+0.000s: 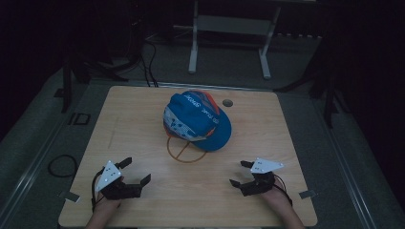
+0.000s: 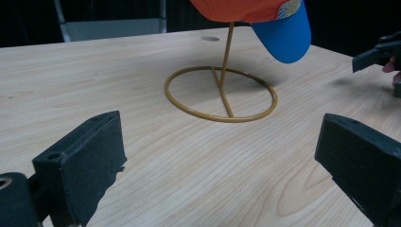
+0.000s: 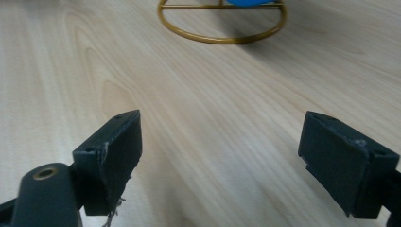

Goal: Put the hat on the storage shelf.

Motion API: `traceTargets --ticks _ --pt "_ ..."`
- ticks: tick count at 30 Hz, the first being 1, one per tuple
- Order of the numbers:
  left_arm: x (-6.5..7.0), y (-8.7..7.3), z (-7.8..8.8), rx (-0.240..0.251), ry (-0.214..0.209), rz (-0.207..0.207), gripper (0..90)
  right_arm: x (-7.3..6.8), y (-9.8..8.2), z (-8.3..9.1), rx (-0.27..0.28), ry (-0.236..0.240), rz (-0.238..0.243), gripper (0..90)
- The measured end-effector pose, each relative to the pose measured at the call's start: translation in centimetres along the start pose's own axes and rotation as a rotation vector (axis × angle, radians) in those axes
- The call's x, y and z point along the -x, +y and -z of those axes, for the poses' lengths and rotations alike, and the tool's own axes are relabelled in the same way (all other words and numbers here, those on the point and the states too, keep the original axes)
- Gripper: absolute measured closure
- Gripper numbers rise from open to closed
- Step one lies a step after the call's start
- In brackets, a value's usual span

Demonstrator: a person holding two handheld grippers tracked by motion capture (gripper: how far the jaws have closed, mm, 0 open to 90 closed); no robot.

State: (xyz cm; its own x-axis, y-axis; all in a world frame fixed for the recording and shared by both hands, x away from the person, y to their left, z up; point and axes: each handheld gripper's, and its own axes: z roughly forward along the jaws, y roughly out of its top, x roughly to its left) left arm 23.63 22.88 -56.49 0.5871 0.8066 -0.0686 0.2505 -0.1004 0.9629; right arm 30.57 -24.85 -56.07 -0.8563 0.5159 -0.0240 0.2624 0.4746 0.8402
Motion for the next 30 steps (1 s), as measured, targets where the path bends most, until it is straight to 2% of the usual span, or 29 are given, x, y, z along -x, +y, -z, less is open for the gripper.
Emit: traceTargets --ticks 6,9,13,17,19,30 --pt "0.1 0.0 -0.1 -0.005 -0.004 -0.006 2.7 0.9 -0.4 0.3 0.015 -0.013 -0.002 14.2" --pt "0.0 0.0 0.0 0.006 -0.009 -0.001 2.7 1.6 -0.7 1.0 0.023 -0.023 0.028 14.2" --pt "0.0 0.0 0.0 0.008 0.0 -0.001 2.7 2.3 -1.1 1.6 0.071 0.001 0.009 14.2" --pt "0.0 0.0 0.0 0.005 0.0 -0.004 2.7 2.5 -1.2 1.8 0.071 -0.002 0.014 14.2" --pt "0.0 0.0 0.0 0.008 0.001 0.002 2.7 2.8 -1.5 1.9 0.08 -0.002 -0.006 14.2" --pt "-0.1 0.0 0.0 0.011 0.002 0.01 2.7 3.2 -1.5 2.0 0.1 -0.017 -0.035 14.2"
